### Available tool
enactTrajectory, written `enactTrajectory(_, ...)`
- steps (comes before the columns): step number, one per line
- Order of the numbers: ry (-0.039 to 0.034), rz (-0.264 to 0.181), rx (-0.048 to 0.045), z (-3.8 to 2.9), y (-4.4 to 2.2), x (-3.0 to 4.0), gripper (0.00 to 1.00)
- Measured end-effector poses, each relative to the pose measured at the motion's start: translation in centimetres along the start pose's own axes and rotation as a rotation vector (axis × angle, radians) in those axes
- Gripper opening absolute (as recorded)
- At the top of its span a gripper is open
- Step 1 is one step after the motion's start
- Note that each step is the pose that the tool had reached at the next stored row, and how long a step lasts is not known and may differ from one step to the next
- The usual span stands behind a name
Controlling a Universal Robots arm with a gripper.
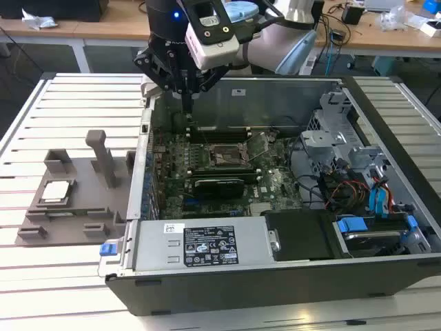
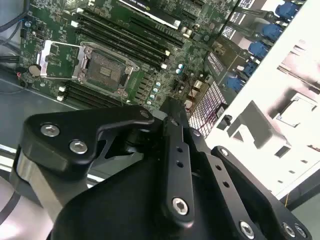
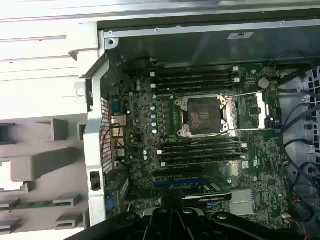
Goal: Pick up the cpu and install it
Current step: 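Reach for the cpu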
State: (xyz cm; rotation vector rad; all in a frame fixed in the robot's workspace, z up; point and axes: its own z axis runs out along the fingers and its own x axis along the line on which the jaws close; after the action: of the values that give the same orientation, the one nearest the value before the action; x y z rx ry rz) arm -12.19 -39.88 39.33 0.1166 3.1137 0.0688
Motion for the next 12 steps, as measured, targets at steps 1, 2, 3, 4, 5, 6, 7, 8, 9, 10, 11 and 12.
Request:
enactTrajectory(1,-0.0001,0.000,-0.0001,0.00,-0.02,0.22,0.11)
enactTrajectory(2,0.0000,0.000,0.0000,-0.01,-0.05,0.58,0.11)
enactTrajectory(3,0.0000,0.000,0.0000,-0.02,-0.07,0.94,0.11)
enactTrajectory(4,0.0000,0.000,-0.0001,-0.03,-0.08,1.13,0.11)
enactTrajectory(5,0.0000,0.000,0.0000,-0.03,-0.10,1.28,0.11)
enactTrajectory(6,0.0000,0.000,-0.0001,-0.04,-0.11,1.45,0.11)
enactTrajectory(7,0.0000,0.000,0.0000,-0.04,-0.12,1.62,0.11)
enactTrajectory(8,0.0000,0.000,0.0000,-0.05,-0.14,1.83,0.11)
enactTrajectory(9,-0.0001,0.000,0.0000,-0.05,-0.15,2.01,0.11)
enactTrajectory(10,0.0000,0.000,-0.0001,-0.06,-0.17,2.30,0.11)
enactTrajectory(11,-0.0001,0.000,-0.0001,-0.06,-0.19,2.50,0.11)
enactTrajectory(12,0.0000,0.000,0.0000,-0.07,-0.20,2.62,0.11)
